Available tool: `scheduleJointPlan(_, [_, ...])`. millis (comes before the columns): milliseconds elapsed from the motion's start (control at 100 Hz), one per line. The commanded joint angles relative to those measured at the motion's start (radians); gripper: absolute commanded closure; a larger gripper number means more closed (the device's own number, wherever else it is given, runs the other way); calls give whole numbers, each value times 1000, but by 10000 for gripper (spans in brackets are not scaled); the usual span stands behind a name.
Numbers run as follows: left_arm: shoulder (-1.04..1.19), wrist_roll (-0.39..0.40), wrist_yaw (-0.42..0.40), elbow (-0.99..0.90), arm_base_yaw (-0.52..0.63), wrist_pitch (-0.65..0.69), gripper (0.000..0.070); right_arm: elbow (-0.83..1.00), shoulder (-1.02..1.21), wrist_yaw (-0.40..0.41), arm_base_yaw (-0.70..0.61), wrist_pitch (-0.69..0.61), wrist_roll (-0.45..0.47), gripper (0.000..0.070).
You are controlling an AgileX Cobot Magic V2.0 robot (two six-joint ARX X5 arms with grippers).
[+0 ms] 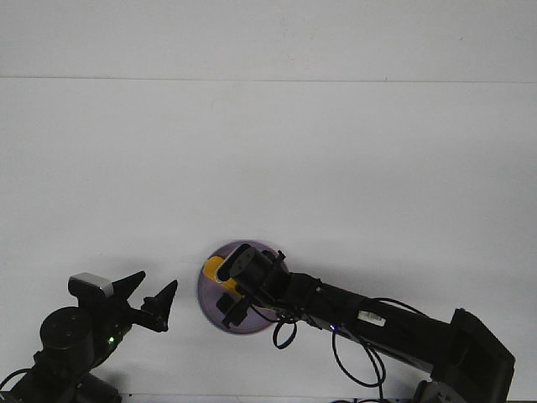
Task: Place corn on plate with both arms
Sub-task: 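Open the right gripper to release the corn and withdraw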
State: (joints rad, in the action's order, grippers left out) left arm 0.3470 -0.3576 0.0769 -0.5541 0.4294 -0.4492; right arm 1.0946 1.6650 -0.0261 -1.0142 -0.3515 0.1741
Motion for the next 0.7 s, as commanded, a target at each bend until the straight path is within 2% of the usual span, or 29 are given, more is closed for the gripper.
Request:
scheduleJointPlan(0, [5,6,-2,-8,3,9,168,14,-7,0,-9,8,3,148])
scheduleJointPlan(130, [5,6,-2,-8,3,9,168,18,-135,-1,14,6,-51,149])
scheduleJointPlan(260, [4,6,-2,-8,3,14,168,18,-354,-18,37,-41,-109,154])
scheduleJointPlan(350, [4,7,-3,-8,3,24,168,16,-523,-94,50,-107,-139,157])
scheduleJointPlan(440, [4,10,-2,-8,3,30,168,0,-691,-207,60,-172,-140,160])
scheduleJointPlan(570, [4,10,-3,-8,3,33,168,-114,-949,-346,67,-204,-138,160])
scheduleJointPlan(690, [4,10,-3,-8,3,40,168,-258,-1172,-409,67,-204,-137,160])
